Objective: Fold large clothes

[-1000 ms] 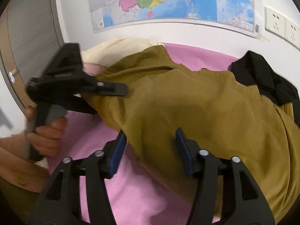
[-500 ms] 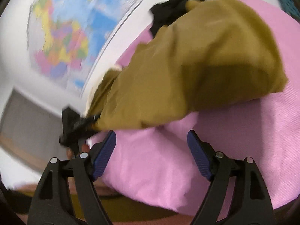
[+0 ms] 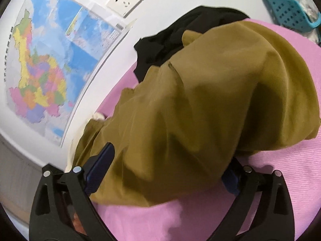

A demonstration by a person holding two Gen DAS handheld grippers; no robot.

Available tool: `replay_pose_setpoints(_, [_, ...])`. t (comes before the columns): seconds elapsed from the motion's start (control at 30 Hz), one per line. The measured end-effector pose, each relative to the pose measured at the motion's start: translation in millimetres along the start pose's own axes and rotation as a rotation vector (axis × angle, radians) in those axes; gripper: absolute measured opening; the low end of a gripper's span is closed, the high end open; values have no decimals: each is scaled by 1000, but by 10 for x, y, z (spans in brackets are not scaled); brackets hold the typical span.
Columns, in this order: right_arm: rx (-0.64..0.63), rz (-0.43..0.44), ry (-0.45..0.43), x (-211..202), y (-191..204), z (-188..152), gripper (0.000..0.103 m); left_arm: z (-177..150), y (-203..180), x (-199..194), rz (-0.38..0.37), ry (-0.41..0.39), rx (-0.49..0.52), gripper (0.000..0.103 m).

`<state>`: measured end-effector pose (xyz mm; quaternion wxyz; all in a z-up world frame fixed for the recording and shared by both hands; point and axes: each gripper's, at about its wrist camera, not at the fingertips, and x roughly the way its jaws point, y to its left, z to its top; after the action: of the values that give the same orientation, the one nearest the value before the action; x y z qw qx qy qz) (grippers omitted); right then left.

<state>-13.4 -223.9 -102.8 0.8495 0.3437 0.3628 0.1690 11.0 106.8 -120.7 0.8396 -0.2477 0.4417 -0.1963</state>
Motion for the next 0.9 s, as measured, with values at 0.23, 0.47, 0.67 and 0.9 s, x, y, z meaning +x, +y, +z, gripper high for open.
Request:
replay_pose_setpoints(0.23, [-6, -50, -23, -48, 17, -71, 90, -2, 9, -7, 13, -21, -14, 66])
replay_pose_setpoints(0.47, [21, -33, -13, -19, -43, -29, 93, 17, 114, -24, -47, -44, -69, 66])
replay_pose_setpoints(0.67, [-31, -52, -51, 107, 78, 85, 72, 12, -1, -8, 43, -46, -15, 58])
replay_pose_setpoints(0.9, [2, 13, -17, 138, -58, 138, 75, 7, -18, 2, 68, -52, -11, 61])
